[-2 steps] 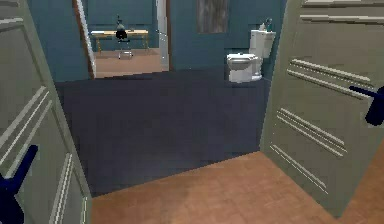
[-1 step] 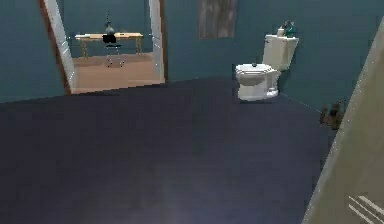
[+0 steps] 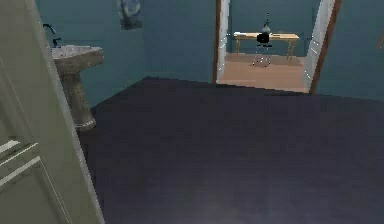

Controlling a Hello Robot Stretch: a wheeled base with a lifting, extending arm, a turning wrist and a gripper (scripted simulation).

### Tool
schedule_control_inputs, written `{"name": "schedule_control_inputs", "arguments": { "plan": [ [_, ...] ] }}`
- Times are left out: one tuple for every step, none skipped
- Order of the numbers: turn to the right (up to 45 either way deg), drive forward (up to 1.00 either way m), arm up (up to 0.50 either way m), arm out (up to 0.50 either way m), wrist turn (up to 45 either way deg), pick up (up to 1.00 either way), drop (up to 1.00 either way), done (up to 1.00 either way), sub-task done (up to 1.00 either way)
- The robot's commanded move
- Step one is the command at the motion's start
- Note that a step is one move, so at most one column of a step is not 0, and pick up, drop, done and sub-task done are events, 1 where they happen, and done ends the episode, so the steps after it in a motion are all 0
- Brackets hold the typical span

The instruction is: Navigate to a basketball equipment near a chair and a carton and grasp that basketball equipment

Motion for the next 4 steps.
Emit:
{"name": "schedule_control_inputs", "arguments": {
  "plan": [
    [0.0,0.05,0.00,0.00,0.0,0.00,0.00,0.00,0.00],
    [15.0,0.00,0.00,0.00,0.0,0.00,0.00,0.00,0.00],
    [0.0,1.00,0.00,0.00,0.0,0.00,0.00,0.00,0.00],
    [0.0,1.00,0.00,0.00,0.0,0.00,0.00,0.00,0.00]
  ]
}}
